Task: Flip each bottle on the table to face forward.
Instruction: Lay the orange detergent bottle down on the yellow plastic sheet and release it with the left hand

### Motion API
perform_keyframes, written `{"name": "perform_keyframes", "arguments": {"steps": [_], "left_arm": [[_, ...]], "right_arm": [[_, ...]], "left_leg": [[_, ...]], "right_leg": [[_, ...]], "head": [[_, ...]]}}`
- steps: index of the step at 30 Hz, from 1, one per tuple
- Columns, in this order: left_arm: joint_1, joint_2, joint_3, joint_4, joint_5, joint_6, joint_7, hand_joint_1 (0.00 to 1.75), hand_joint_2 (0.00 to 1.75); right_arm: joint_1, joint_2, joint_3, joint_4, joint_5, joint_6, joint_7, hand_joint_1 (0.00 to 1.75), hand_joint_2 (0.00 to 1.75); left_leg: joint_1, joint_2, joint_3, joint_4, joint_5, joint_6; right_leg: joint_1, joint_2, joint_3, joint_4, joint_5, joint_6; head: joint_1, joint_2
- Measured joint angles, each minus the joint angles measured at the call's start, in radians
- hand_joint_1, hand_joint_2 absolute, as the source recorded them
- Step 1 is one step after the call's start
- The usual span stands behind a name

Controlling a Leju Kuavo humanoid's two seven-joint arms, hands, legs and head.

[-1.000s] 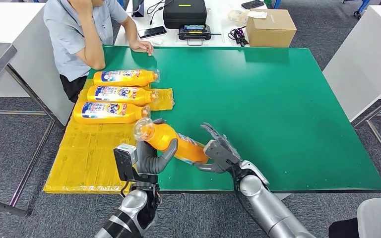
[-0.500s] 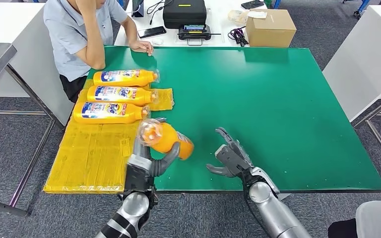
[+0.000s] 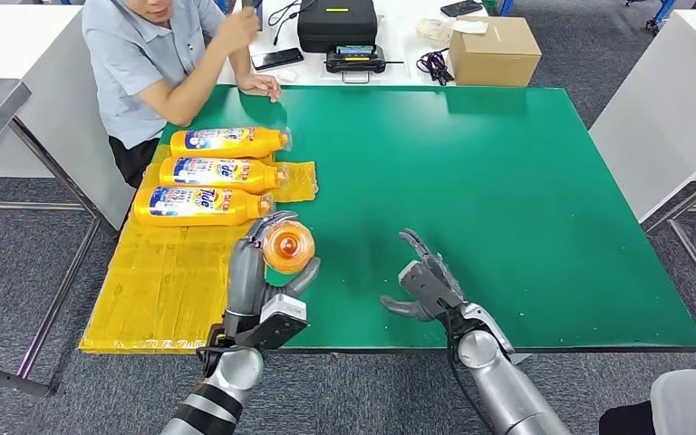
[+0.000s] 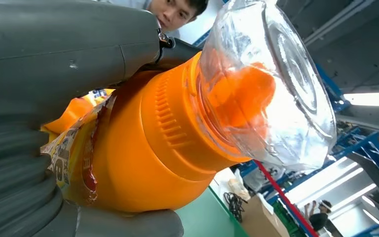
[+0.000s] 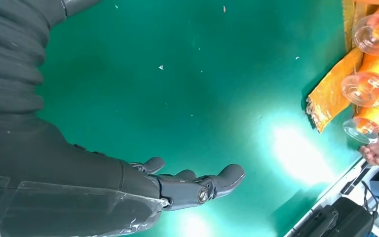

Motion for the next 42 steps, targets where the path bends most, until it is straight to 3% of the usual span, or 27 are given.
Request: {"name": "perform_keyframes", "arguments": {"steps": [6,13,15,18,21,22,23,29,34,41,42], "left_arm": [[0.001,-0.002,0.014,0.0,-0.047,0.0,0.012,1.75,1.75],[0.012,-0.003,0.099,-0.037,-0.552,0.0,0.17,1.75,1.75],[0.012,0.0,0.112,-0.04,-0.717,0.0,0.277,1.75,1.75],[-0.018,0.035,0.073,0.003,-0.861,-0.022,0.568,1.75,1.75],[-0.106,0.119,-0.072,0.116,-0.891,-0.13,0.962,1.75,1.75],[-0.133,0.147,-0.125,0.155,-0.893,-0.157,1.053,1.75,1.75],[-0.156,0.172,-0.171,0.191,-0.895,-0.175,1.093,1.75,1.75],[-0.23,0.249,-0.326,0.289,-0.897,-0.311,1.06,1.75,1.75],[-0.286,0.272,-0.354,0.347,-0.897,-0.424,0.993,1.75,1.75],[-0.356,0.271,-0.355,0.478,-0.897,-0.349,0.929,1.75,1.75],[-0.359,0.269,-0.355,0.49,-0.897,-0.336,0.926,1.65,1.75]], "right_arm": [[0.0,0.001,0.0,0.0,0.0,0.001,-0.001,0.0,1.75],[0.004,0.002,-0.009,0.0,0.003,0.01,-0.013,0.0,1.75],[0.007,0.003,-0.012,0.0,0.005,0.015,-0.016,0.0,1.75],[0.012,0.005,-0.022,0.0,0.009,0.025,-0.018,0.0,1.75],[0.031,0.007,-0.038,-0.009,0.012,0.033,-0.012,0.0,1.75],[0.043,0.008,-0.045,-0.015,0.014,0.035,-0.01,0.0,1.75],[0.055,0.008,-0.052,-0.021,0.016,0.037,-0.009,0.0,1.75],[0.113,0.011,-0.09,-0.056,0.03,0.048,-0.008,0.0,1.75],[0.128,0.022,-0.113,-0.064,0.041,0.067,-0.012,0.0,1.75],[0.12,0.042,-0.122,-0.061,0.045,0.077,-0.023,0.0,1.75],[0.12,0.043,-0.123,-0.061,0.045,0.076,-0.025,0.0,1.75]], "left_leg": [[0.0,0.0,0.0,0.0,0.0,0.0],[0.0,0.0,0.0,0.0,0.0,0.0],[0.0,0.0,0.0,0.0,0.0,0.0],[0.0,0.0,0.0,0.0,0.0,0.0],[0.0,0.0,0.0,0.0,0.0,0.0],[0.0,0.0,0.0,0.0,0.0,0.0],[0.001,0.0,0.0,0.0,0.0,0.0],[0.0,0.0,-0.001,0.0,0.0,0.0],[0.0,0.0,-0.002,0.0,0.0,0.0],[0.001,0.001,-0.001,0.0,0.001,0.0],[0.001,0.0,-0.001,0.0,0.001,0.0]], "right_leg": [[0.0,0.0,0.0,0.0,0.0,0.0],[0.0,0.0,0.0,0.0,0.0,0.0],[0.0,0.0,0.0,0.0,0.0,0.0],[0.0,0.0,-0.001,0.0,0.0,0.0],[0.0,0.0,-0.001,0.0,0.0,0.0],[0.0,0.0,-0.001,0.0,0.0,0.0],[0.0,0.0,-0.001,0.0,0.0,0.0],[0.0,0.0,-0.001,0.0,0.0,0.0],[0.0,0.0,-0.002,0.0,0.0,0.0],[0.0,0.0,-0.001,0.001,0.0,0.0],[0.0,0.0,-0.001,0.001,0.0,0.0]], "head": [[0.0,0.0],[0.0,0.0],[0.0,0.0],[0.0,0.0],[0.0,0.0],[0.0,0.0],[0.0,0.0],[0.0,0.0],[0.0,0.0],[0.0,0.0],[0.0,0.0]]}}
